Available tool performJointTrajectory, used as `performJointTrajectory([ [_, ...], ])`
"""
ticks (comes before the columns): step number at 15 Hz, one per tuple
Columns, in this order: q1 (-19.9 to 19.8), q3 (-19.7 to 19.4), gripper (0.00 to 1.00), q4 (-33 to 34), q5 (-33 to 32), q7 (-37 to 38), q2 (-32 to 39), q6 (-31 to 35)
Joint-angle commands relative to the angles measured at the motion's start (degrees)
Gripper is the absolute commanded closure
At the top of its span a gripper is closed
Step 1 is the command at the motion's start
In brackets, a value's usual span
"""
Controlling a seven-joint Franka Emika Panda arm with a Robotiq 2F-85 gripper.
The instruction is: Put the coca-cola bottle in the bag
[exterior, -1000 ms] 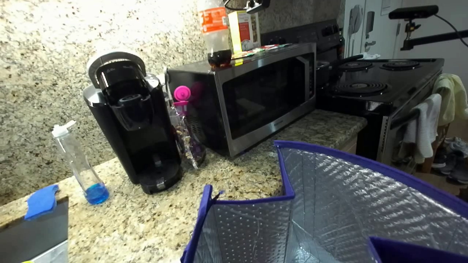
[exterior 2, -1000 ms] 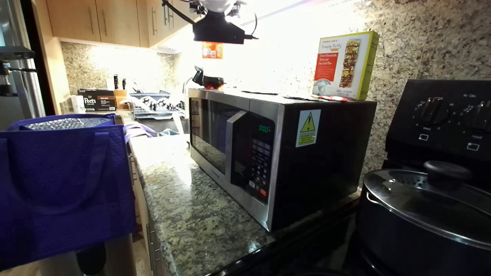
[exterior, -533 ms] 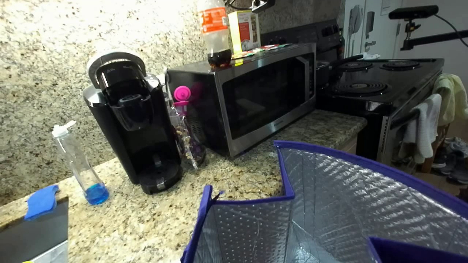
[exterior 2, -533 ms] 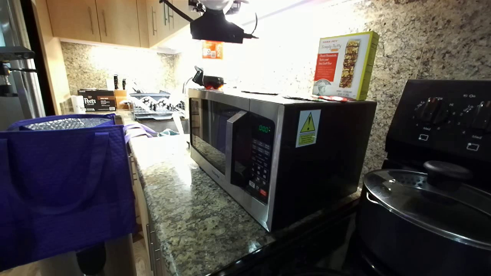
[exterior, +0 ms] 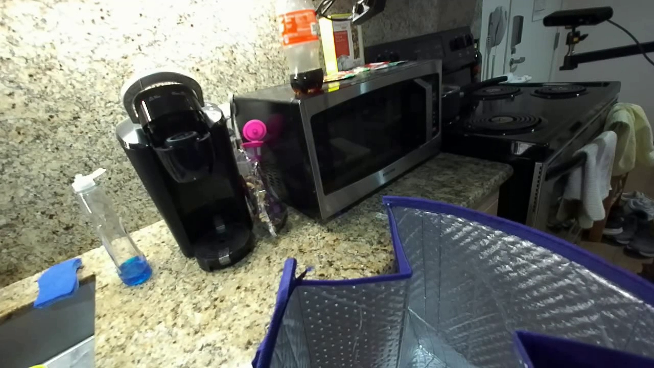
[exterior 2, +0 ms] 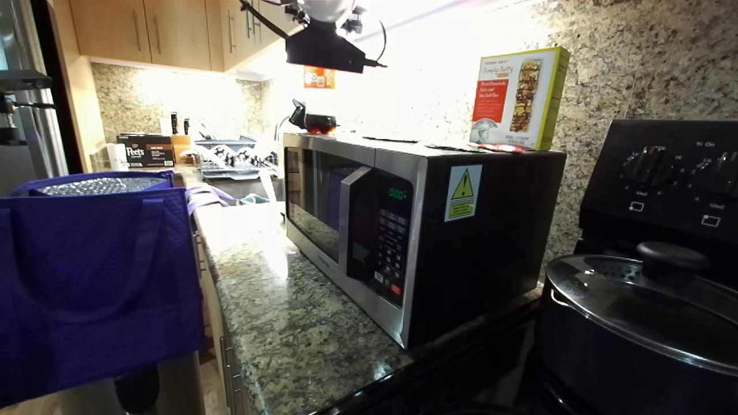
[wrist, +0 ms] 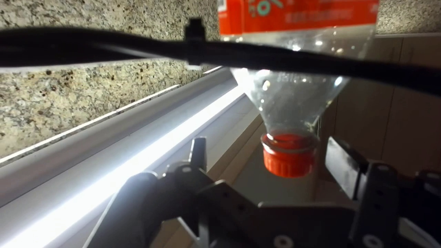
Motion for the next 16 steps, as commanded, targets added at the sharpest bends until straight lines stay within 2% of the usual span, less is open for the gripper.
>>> performJointTrajectory([
  [1, -0.2, -0.1, 0.36, 0.0, -1.2, 2.4, 0.3, -1.1],
  [2, -0.2, -0.1, 0.38, 0.0, -1.4, 2.5, 0.4, -1.1],
  [7, -0.2, -0.1, 0.73, 0.0, -1.5, 3.3, 0.7, -0.8],
  [10, -0.2, -0.1, 0.89, 0.0, -1.5, 3.5, 0.8, -0.8],
  [14, -0.1, 0.0, 0.89, 0.0, -1.6, 3.4, 0.7, -0.5],
  [16, -0.3, 0.2, 0.89, -0.5, -0.4, 1.3, -0.3, -2.6],
])
